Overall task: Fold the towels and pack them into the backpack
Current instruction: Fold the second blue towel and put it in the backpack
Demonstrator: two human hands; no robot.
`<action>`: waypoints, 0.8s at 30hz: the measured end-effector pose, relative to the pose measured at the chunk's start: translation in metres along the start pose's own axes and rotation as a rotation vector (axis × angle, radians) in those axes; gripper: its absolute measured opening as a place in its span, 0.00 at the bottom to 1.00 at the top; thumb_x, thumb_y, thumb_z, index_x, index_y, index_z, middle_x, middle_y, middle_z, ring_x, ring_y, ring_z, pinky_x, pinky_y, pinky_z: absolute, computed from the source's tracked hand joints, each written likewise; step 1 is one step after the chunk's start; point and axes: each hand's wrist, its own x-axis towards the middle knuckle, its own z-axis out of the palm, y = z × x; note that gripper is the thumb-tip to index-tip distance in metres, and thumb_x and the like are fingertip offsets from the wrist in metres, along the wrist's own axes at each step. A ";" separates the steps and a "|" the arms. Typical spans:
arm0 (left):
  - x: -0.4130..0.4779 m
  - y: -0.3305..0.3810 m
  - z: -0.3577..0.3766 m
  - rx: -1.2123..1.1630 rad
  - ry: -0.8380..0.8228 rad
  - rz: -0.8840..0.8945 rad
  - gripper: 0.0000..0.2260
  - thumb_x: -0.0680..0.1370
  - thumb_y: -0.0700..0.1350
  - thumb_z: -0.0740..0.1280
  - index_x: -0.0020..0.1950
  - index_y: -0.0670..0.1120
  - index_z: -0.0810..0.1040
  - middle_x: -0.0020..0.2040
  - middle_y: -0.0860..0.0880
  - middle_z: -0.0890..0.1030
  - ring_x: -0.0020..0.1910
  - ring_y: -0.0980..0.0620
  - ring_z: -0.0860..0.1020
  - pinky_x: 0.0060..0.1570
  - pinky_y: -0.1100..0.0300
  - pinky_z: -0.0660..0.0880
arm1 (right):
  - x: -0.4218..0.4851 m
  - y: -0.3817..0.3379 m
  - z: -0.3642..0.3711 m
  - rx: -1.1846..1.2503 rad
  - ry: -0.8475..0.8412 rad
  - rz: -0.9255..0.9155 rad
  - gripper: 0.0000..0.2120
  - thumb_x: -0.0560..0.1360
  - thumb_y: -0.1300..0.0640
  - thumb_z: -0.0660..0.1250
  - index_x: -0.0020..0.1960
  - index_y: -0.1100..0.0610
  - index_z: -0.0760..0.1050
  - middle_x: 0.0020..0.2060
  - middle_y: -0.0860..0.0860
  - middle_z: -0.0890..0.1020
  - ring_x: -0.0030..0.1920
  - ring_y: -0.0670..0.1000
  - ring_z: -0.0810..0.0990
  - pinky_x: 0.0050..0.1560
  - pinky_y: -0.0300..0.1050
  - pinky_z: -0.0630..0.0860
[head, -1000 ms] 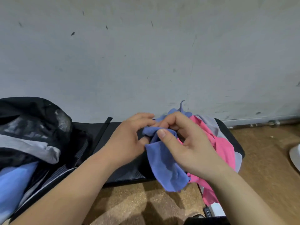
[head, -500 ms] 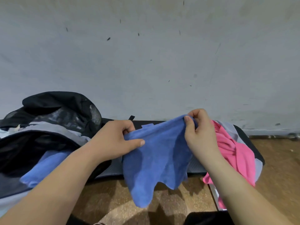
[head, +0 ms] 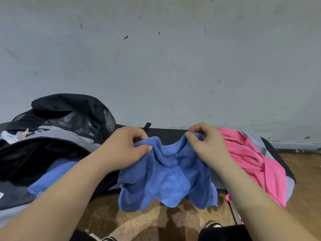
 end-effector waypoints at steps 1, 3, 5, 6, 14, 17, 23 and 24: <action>0.002 0.002 0.005 -0.003 -0.001 0.011 0.05 0.76 0.46 0.72 0.40 0.53 0.82 0.38 0.55 0.84 0.38 0.57 0.81 0.39 0.62 0.77 | -0.002 -0.006 0.004 0.014 -0.036 -0.029 0.05 0.76 0.56 0.75 0.51 0.51 0.82 0.48 0.43 0.85 0.51 0.41 0.82 0.52 0.37 0.74; 0.004 0.007 0.012 -0.040 -0.015 0.030 0.04 0.76 0.47 0.73 0.41 0.54 0.83 0.39 0.56 0.85 0.40 0.58 0.82 0.40 0.63 0.77 | -0.007 -0.018 0.012 0.058 -0.133 -0.073 0.11 0.75 0.51 0.78 0.56 0.46 0.82 0.55 0.42 0.84 0.55 0.43 0.82 0.56 0.38 0.76; 0.005 0.013 0.018 -0.104 -0.016 0.060 0.04 0.77 0.46 0.73 0.43 0.55 0.84 0.40 0.57 0.85 0.40 0.59 0.82 0.39 0.65 0.76 | -0.012 -0.025 0.020 0.129 -0.279 -0.103 0.15 0.74 0.50 0.78 0.60 0.44 0.82 0.57 0.42 0.85 0.55 0.45 0.84 0.58 0.43 0.79; 0.005 0.015 0.020 -0.136 -0.007 0.072 0.05 0.78 0.46 0.73 0.43 0.54 0.84 0.40 0.56 0.86 0.40 0.58 0.82 0.39 0.64 0.77 | -0.015 -0.025 0.025 0.155 -0.340 -0.125 0.14 0.75 0.51 0.77 0.60 0.45 0.83 0.56 0.43 0.86 0.55 0.45 0.85 0.59 0.44 0.80; 0.010 0.008 0.019 -0.034 0.032 0.016 0.03 0.75 0.49 0.76 0.43 0.54 0.83 0.35 0.58 0.84 0.33 0.64 0.77 0.34 0.70 0.71 | 0.001 -0.002 0.022 0.078 -0.177 -0.115 0.05 0.77 0.57 0.74 0.43 0.50 0.85 0.41 0.40 0.87 0.45 0.39 0.84 0.49 0.33 0.77; 0.013 0.005 0.013 0.015 0.083 -0.042 0.05 0.74 0.50 0.76 0.40 0.54 0.82 0.34 0.55 0.83 0.32 0.62 0.77 0.32 0.70 0.70 | 0.015 0.012 0.016 0.020 -0.078 -0.107 0.07 0.78 0.56 0.73 0.42 0.49 0.83 0.39 0.41 0.86 0.43 0.37 0.82 0.47 0.28 0.73; 0.011 -0.005 -0.002 0.082 0.184 -0.171 0.07 0.72 0.49 0.78 0.37 0.52 0.82 0.31 0.55 0.81 0.32 0.60 0.77 0.34 0.61 0.70 | 0.037 0.033 -0.008 0.046 0.146 0.015 0.04 0.78 0.58 0.72 0.44 0.56 0.82 0.40 0.46 0.85 0.36 0.40 0.78 0.40 0.25 0.71; 0.010 -0.005 -0.003 0.075 0.199 -0.190 0.07 0.72 0.48 0.78 0.37 0.52 0.82 0.32 0.54 0.81 0.34 0.58 0.78 0.35 0.60 0.70 | 0.038 0.036 -0.011 0.052 0.172 0.038 0.04 0.79 0.58 0.72 0.45 0.57 0.82 0.41 0.47 0.86 0.37 0.42 0.79 0.40 0.25 0.71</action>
